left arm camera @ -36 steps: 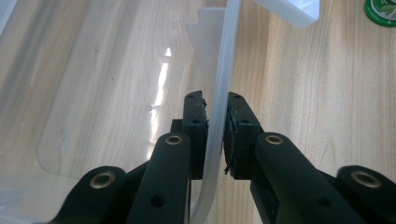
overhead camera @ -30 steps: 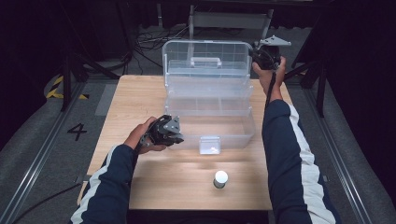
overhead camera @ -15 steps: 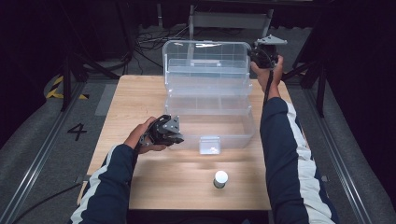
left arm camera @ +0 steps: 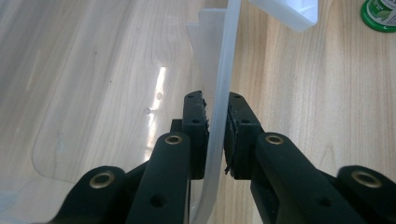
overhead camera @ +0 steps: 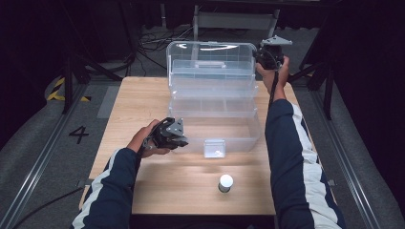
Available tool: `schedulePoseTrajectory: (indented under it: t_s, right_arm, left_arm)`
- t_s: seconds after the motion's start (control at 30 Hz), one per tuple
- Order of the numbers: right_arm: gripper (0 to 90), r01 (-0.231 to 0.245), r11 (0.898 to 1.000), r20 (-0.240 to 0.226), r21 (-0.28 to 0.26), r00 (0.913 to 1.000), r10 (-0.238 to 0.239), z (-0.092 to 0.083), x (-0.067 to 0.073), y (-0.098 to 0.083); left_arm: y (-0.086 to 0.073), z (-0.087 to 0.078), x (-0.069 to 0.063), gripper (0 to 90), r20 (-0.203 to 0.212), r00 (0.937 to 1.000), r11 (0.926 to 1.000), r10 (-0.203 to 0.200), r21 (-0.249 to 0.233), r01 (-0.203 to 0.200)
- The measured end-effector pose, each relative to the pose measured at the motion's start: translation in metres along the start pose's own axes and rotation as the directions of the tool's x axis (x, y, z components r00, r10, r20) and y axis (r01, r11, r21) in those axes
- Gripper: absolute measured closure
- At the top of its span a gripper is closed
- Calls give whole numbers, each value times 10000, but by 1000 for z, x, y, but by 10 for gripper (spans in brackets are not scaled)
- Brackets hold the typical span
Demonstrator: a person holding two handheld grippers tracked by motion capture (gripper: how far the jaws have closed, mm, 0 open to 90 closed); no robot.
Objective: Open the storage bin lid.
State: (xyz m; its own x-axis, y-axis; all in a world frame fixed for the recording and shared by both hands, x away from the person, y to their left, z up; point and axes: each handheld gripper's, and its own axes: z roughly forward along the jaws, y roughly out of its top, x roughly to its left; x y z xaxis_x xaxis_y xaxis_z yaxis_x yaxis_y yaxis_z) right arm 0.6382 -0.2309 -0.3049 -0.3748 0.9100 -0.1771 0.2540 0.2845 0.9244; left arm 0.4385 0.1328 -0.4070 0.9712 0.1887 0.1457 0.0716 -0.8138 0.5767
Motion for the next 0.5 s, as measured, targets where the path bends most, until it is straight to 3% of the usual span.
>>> schedulePoseTrajectory:
  t_s: [0.5]
  right_arm:
    - [827, 46, 9999, -43, 90, 10000, -46, 0, -1, 0]
  left_arm:
    - [0, 0, 0, 809, 47, 10000, 10000, 39, -49, -39]
